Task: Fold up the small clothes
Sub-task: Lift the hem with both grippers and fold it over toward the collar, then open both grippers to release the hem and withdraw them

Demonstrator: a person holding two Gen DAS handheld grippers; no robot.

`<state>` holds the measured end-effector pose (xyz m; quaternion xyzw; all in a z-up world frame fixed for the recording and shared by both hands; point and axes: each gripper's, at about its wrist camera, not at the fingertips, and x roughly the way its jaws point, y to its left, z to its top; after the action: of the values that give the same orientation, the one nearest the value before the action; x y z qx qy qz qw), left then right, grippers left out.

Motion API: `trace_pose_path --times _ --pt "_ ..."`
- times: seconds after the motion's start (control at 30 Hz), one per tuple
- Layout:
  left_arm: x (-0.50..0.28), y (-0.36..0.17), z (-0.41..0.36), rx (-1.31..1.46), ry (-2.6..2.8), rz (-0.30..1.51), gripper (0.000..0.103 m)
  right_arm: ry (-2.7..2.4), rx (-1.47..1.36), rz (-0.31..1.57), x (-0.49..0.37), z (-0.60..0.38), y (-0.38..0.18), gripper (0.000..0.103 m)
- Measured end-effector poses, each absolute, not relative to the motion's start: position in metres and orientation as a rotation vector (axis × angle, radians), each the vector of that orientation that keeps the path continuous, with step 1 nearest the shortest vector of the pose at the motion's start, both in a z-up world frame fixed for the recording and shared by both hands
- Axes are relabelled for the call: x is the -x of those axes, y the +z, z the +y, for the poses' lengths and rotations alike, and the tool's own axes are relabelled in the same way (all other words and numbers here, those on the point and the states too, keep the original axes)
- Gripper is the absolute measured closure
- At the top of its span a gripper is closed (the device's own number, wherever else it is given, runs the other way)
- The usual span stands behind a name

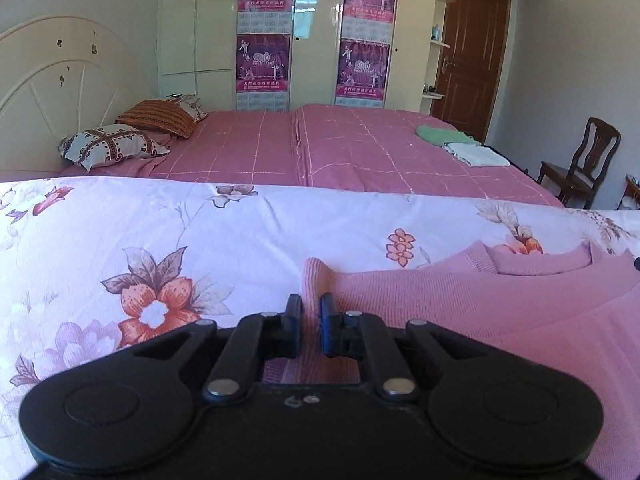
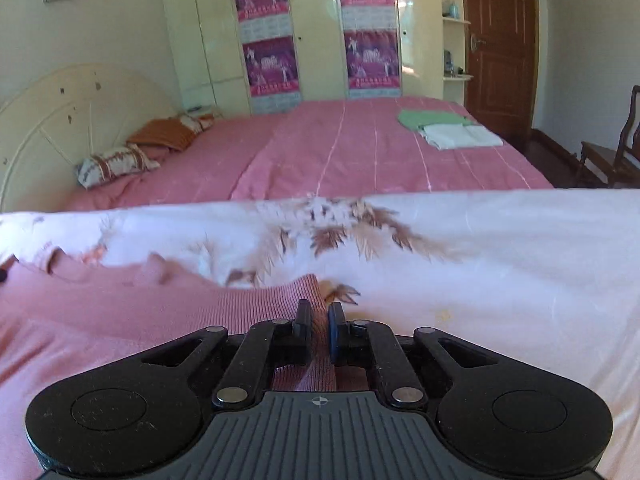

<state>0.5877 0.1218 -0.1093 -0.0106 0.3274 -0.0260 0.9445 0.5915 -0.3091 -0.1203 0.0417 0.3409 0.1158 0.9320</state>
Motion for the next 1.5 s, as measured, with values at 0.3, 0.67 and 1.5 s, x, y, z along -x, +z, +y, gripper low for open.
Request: trace_pose_path --times 0.3,0.67,1.5 --pt "-0.536 -0.061 0.107 0.028 -0.055 0.493 0.027 0.229 -0.120 0.617 -0.562 -0.314 -0.082 0.043" --pt "-0.538 -0.103 0.015 -0.066 -0.205 0.653 0.020 0.520 0.053 0.704 -0.538 -0.161 -0.101 0.065" --pt "-0.471 -0.124 -0.010 0.003 -0.226 0.614 0.018 0.482 -0.011 0.640 -0.467 -0.206 -0.112 0.065"
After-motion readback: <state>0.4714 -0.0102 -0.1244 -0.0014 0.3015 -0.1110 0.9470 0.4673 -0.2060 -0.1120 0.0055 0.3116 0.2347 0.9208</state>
